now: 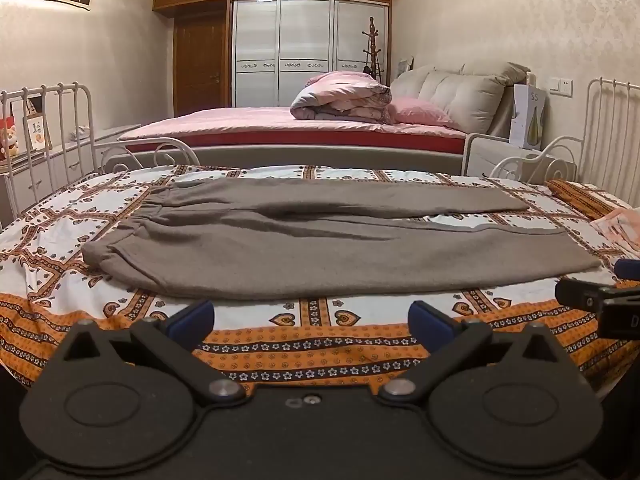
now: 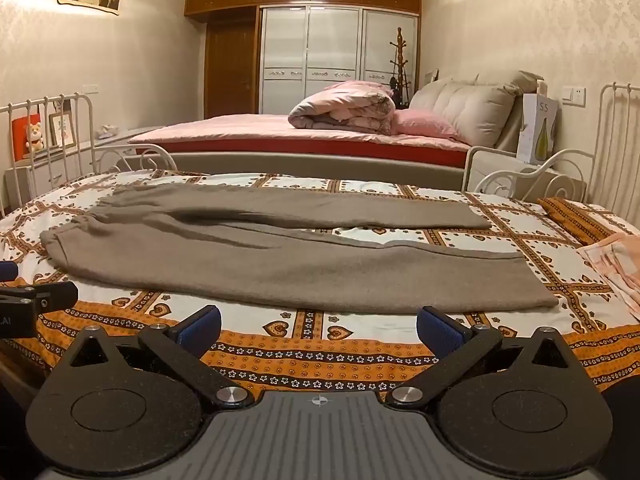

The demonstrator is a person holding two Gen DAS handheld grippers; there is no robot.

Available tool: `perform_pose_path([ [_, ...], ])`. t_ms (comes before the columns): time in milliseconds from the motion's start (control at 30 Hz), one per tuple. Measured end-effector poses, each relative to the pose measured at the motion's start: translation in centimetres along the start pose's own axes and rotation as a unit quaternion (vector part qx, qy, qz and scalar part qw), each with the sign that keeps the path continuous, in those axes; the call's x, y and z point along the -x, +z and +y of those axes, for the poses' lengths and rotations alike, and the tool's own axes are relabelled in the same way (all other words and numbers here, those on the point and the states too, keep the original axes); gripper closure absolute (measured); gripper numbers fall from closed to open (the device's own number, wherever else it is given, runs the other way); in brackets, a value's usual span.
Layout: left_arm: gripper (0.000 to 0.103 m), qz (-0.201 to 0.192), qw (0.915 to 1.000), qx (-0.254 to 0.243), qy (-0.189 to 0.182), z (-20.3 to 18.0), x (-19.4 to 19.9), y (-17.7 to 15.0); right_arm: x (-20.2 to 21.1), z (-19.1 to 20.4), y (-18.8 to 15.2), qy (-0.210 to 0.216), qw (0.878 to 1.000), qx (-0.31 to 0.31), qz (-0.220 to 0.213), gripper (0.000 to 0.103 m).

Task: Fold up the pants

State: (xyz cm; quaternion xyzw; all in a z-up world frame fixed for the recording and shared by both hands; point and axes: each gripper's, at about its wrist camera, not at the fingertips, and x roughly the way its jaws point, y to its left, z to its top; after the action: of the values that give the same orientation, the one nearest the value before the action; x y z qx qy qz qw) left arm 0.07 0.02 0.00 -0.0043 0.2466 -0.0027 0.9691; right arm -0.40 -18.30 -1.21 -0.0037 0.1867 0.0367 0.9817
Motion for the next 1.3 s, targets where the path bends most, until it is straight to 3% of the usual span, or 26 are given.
perform_pose_path([
  [1300,0.006,-0.006,1.0000,-0.002,-0.002,0.08,-0.08,-0.04,-0.47,-0.22,-0.18,-0.005,1.000,-0.005,0.012,0.000],
])
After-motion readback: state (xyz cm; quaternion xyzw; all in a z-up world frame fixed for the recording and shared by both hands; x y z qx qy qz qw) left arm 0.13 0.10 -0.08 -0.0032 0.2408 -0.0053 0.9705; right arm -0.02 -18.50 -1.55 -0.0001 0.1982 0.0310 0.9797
